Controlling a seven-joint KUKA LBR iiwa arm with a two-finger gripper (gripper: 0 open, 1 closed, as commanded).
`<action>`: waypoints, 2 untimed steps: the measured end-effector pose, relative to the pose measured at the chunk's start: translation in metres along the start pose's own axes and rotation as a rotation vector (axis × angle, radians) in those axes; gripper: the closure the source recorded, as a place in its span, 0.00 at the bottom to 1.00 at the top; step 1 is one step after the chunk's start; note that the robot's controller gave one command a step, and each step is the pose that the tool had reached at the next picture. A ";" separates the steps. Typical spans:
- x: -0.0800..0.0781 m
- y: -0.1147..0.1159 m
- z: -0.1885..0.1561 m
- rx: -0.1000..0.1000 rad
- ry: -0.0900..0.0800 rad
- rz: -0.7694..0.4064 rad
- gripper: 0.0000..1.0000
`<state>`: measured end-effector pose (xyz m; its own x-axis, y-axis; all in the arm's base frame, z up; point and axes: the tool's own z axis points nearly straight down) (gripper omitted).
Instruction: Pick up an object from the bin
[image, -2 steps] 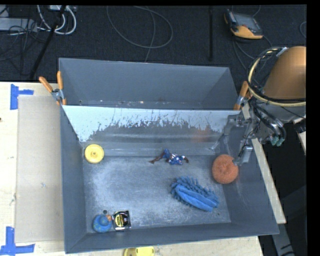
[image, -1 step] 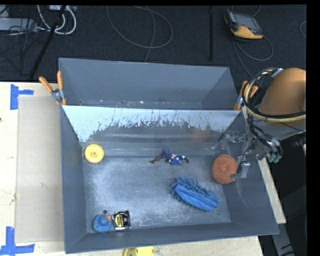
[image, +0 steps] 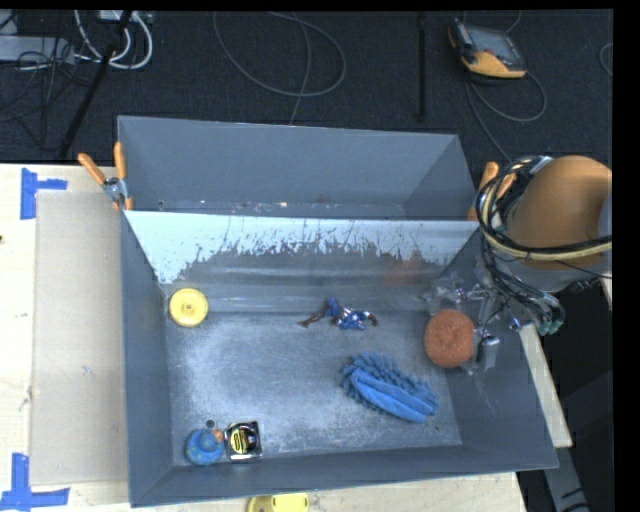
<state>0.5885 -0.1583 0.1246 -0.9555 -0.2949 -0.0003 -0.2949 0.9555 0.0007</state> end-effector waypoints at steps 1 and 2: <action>0.011 0.009 0.027 -0.001 0.000 0.228 1.00; 0.011 0.010 0.027 -0.001 0.001 0.225 1.00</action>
Offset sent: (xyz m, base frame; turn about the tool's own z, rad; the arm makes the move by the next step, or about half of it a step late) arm 0.0000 0.0000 0.0000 0.0000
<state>0.5756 -0.1521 0.0974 -0.9972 -0.0741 0.0005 -0.0741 0.9972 0.0013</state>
